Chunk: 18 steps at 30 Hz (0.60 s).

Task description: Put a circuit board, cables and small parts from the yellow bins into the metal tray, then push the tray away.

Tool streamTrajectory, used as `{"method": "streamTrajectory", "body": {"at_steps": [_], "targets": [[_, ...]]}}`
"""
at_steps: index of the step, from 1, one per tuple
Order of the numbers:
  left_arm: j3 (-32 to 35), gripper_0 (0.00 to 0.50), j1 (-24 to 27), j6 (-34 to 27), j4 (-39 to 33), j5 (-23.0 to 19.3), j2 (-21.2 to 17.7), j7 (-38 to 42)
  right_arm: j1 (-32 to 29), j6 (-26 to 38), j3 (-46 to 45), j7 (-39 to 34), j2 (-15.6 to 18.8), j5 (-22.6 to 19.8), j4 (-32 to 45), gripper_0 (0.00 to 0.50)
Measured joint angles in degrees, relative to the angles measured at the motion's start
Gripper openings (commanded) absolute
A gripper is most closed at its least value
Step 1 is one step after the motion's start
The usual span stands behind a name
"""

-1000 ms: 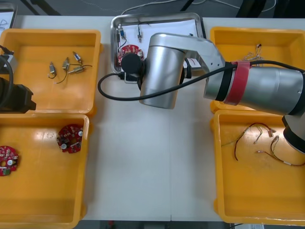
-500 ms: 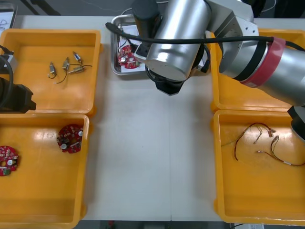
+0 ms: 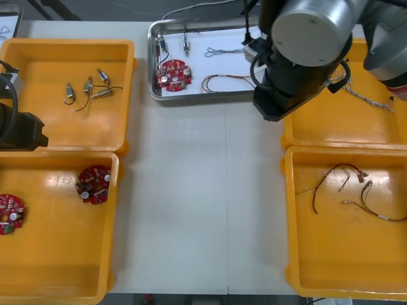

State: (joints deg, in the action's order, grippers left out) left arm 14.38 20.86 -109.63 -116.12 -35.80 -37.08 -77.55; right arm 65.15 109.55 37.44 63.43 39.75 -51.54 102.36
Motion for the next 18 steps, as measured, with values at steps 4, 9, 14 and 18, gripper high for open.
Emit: {"method": "streamTrajectory", "body": {"at_steps": [4, 9, 14, 18], "targets": [[0.0, 0.5, -0.01, 0.0, -0.01, 0.0, 0.0, 0.0, -2.89, 0.02, -3.2, -4.86, 3.15, -0.32, 2.98, 0.5], [0.0, 0.5, -0.02, 0.0, -0.02, 0.0, 0.0, 0.0, -7.41, 0.03, -7.54, -7.33, 7.26, -1.41, 6.08, 0.5], [0.0, 0.5, -0.04, 0.0, -0.02, 0.0, 0.01, 0.0, -14.17, 0.04, -13.87, -11.27, 11.24, -2.88, 9.92, 0.5], [0.0, 0.5, -0.07, 0.0, -0.03, 0.0, 0.01, 0.0, -20.14, 0.04, -20.04, -11.69, 13.78, -4.57, 12.86, 0.5]]}}
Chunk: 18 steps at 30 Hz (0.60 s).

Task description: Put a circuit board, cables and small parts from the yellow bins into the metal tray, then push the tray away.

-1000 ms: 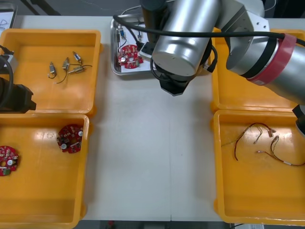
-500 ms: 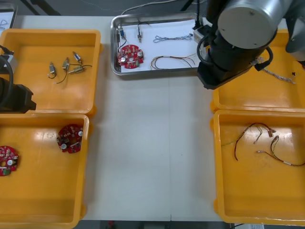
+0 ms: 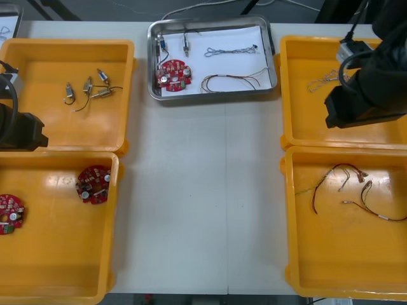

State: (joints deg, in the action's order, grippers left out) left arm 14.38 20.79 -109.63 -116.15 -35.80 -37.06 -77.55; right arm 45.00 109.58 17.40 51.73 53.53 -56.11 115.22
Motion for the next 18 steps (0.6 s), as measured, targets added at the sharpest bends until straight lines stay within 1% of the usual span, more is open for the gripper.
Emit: {"method": "streamTrajectory", "body": {"at_steps": [4, 9, 13, 18], "targets": [[0.0, 0.5, -0.04, 0.0, -0.01, 0.0, 0.0, 0.0, -6.4, 0.01, -7.54, 0.0, 1.42, -2.43, 2.13, 0.5], [0.0, 0.5, -0.15, 0.0, -0.02, 0.0, 0.0, 0.0, -13.72, 0.04, -16.13, 0.0, 1.77, -4.28, 3.88, 0.5], [0.0, 0.5, -0.15, 0.0, -0.03, 0.0, 0.0, 0.0, -18.07, 0.05, -20.28, 0.0, 1.79, -4.44, 5.2, 0.5], [0.0, 0.5, -0.16, 0.0, -0.03, 0.0, 0.0, 0.0, -22.21, 0.06, -23.18, 0.0, 1.8, -4.42, 6.81, 0.5]]}}
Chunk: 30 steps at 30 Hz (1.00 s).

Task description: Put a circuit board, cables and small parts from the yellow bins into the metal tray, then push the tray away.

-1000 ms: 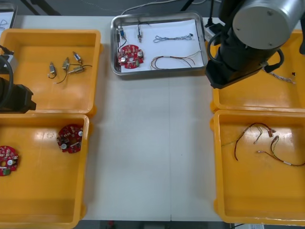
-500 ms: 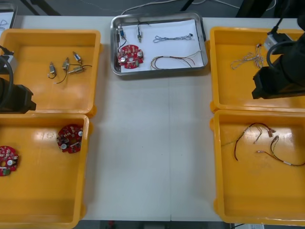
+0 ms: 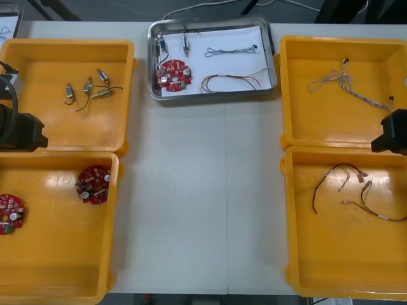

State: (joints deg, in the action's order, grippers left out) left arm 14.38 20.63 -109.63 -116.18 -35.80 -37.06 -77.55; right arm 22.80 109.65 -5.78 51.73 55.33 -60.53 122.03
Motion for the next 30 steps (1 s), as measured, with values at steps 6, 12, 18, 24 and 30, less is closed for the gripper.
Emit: {"method": "streamTrajectory", "body": {"at_steps": [6, 12, 18, 24, 30], "targets": [[0.0, 0.5, 0.0, 0.0, -0.01, 0.0, 0.0, 0.0, -3.5, 0.01, -1.22, 0.01, 0.0, 1.77, 1.69, 0.5], [0.0, 0.5, 0.0, 0.0, -0.01, 0.0, 0.0, 0.0, -7.33, 0.02, -1.24, 0.03, 0.0, 5.76, 4.6, 0.5], [0.0, 0.5, 0.0, 0.0, -0.01, 0.0, 0.0, 0.0, -8.98, 0.02, -1.26, 0.15, -0.1, 6.25, 5.36, 0.5], [0.0, 0.5, 0.0, 0.0, -0.01, 0.0, 0.0, 0.0, -9.0, 0.02, -1.26, 0.33, -1.74, 7.48, 5.97, 0.5], [0.0, 0.5, 0.0, 0.0, -0.01, 0.0, 0.0, 0.0, -9.0, 0.02, -1.28, 0.55, -4.11, 8.28, 6.52, 0.5]]}}
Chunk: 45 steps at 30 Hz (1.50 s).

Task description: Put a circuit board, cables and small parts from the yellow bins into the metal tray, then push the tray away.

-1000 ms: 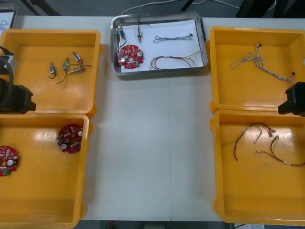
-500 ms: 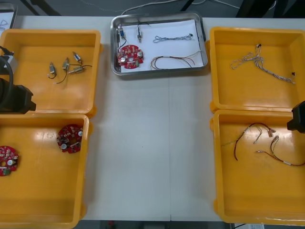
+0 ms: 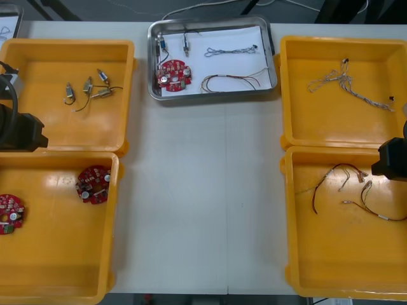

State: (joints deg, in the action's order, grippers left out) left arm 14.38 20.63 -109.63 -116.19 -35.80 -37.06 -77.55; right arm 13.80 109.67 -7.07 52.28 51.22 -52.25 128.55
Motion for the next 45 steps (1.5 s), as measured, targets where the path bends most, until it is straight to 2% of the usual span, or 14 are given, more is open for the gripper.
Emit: {"method": "streamTrajectory", "body": {"at_steps": [7, 45], "targets": [[0.0, 0.5, 0.0, 0.0, 0.0, 0.0, 0.0, 0.0, -0.01, 0.0, -0.01, 4.05, -1.05, 1.14, 0.04, 0.5], [0.0, 0.5, 0.0, 0.0, 0.0, 0.0, 0.0, 0.0, -0.05, 0.0, -0.01, 4.06, -1.11, 2.06, 0.43, 0.5]]}}
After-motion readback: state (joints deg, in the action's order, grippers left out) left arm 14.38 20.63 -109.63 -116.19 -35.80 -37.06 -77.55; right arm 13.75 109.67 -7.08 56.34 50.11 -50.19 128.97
